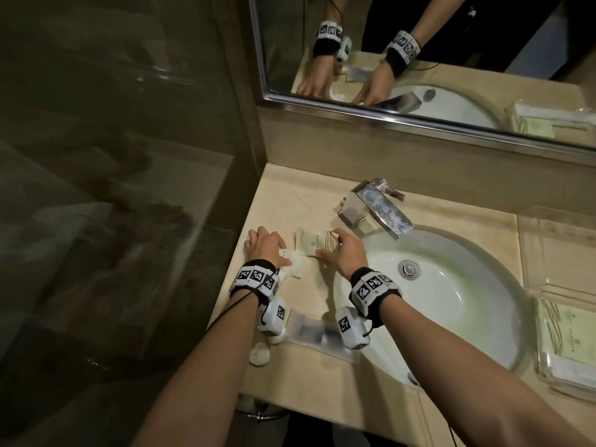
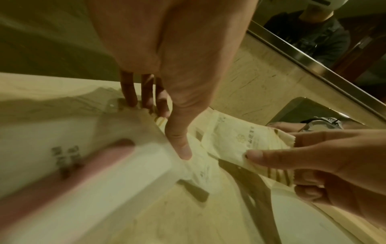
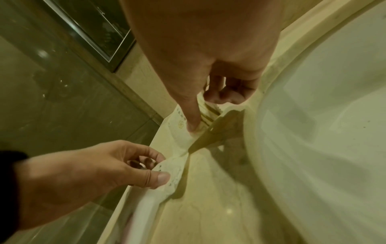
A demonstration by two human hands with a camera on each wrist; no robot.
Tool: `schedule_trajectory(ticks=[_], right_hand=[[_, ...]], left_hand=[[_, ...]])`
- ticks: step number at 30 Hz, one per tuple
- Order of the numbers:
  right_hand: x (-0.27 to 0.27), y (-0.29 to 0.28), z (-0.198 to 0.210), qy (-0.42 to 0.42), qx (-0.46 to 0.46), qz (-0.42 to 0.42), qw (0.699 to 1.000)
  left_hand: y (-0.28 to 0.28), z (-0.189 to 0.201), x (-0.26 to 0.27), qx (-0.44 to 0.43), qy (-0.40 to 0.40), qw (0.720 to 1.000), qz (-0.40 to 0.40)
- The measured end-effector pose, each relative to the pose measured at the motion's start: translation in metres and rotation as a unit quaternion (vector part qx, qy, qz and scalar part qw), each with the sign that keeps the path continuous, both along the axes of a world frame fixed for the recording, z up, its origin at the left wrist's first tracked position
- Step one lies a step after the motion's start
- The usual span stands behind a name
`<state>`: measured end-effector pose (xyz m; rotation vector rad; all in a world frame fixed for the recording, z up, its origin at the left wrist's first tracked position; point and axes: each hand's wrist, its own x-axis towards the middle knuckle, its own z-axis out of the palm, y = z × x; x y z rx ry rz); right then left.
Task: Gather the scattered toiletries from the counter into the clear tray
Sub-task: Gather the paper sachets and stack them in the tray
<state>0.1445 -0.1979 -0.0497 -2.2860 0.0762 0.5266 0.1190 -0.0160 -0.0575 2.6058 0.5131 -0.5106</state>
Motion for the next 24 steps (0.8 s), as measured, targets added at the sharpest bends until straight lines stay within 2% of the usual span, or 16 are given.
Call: schedule_trajectory(ticks=[3,6,9,13,18,21,24], right_hand=[[-0.003,-0.006,0.001,-0.012,0.02,-0.014,1.0],[-0.007,-0.011,0.005,-0.024,0.054,-0.028,0.998],[-0.011,-0.016,0.016,-0.042,0.085,-0.031,0.995],[-0.01,-0.023,0.035,-0.052,0.151,-0.056,0.986],[-0.005,-0.038,0.073,-0.066,0.233,-0.07,0.968],[-0.006,-0.062,0.099,-0.088,0.286,-0.072,0.951],[-0.012,-0.099,0.118,-0.111,0.295,-0.078,0.946]], left_hand=[[-0.001,0.0,0.002,0.0,-0.005,1.0,-0.005],[0.0,0.002,0.0,-0.031,-0.01,0.999,0.044],[0.001,0.008,0.0,-0.06,-0.047,0.994,0.083],[0.004,0.035,0.008,-0.081,-0.106,0.987,0.091],[-0.009,0.088,0.011,-0.171,-0.218,0.951,0.138],[-0.034,0.118,0.01,-0.227,-0.248,0.931,0.141],[-0.071,0.14,0.005,-0.296,-0.255,0.91,0.14]])
